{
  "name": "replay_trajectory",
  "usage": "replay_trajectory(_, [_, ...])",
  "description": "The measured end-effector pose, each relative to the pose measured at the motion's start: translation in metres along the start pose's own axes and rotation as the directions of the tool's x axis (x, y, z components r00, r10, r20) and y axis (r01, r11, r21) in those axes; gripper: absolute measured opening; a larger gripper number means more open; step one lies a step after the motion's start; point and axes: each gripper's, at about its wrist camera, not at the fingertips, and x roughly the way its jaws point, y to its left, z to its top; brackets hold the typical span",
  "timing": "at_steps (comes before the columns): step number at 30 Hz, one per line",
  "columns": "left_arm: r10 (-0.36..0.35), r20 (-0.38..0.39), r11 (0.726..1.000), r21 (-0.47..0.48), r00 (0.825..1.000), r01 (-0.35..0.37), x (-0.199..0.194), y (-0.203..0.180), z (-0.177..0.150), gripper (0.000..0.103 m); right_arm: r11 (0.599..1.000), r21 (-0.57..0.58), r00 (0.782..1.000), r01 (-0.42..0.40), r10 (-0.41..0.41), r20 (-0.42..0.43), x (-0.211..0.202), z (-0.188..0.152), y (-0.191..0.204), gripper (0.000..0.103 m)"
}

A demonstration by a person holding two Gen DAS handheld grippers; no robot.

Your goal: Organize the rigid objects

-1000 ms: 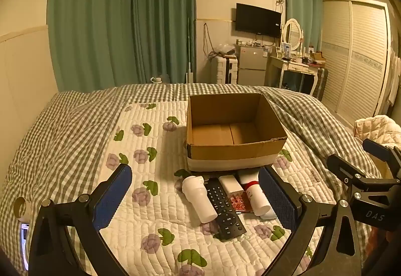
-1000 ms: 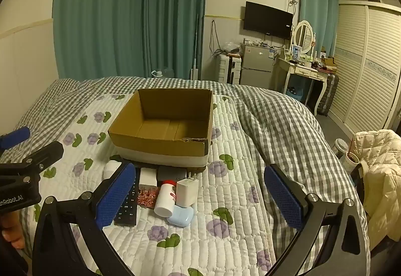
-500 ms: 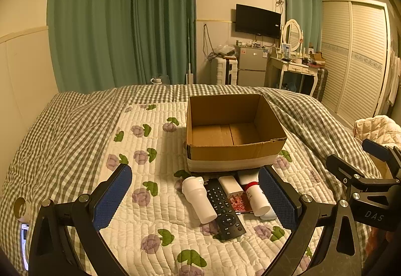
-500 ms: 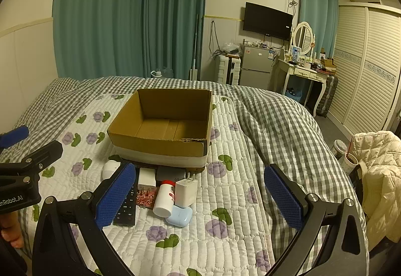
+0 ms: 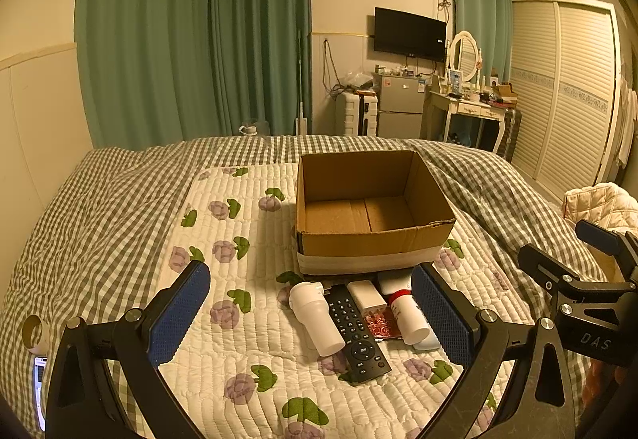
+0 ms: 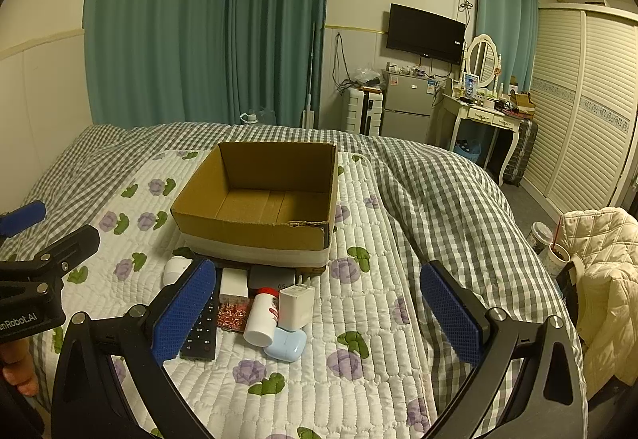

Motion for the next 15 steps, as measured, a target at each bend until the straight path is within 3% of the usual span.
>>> replay_trajectory(15, [0.003,0.003,1.000,-0.005,1.000,-0.003,-0.0004,0.0028,0.0023,0.103,1.000,0.000,1.000,0.003,-0.003,-0.002,0.0004,-0.0008,0.0002,0.103])
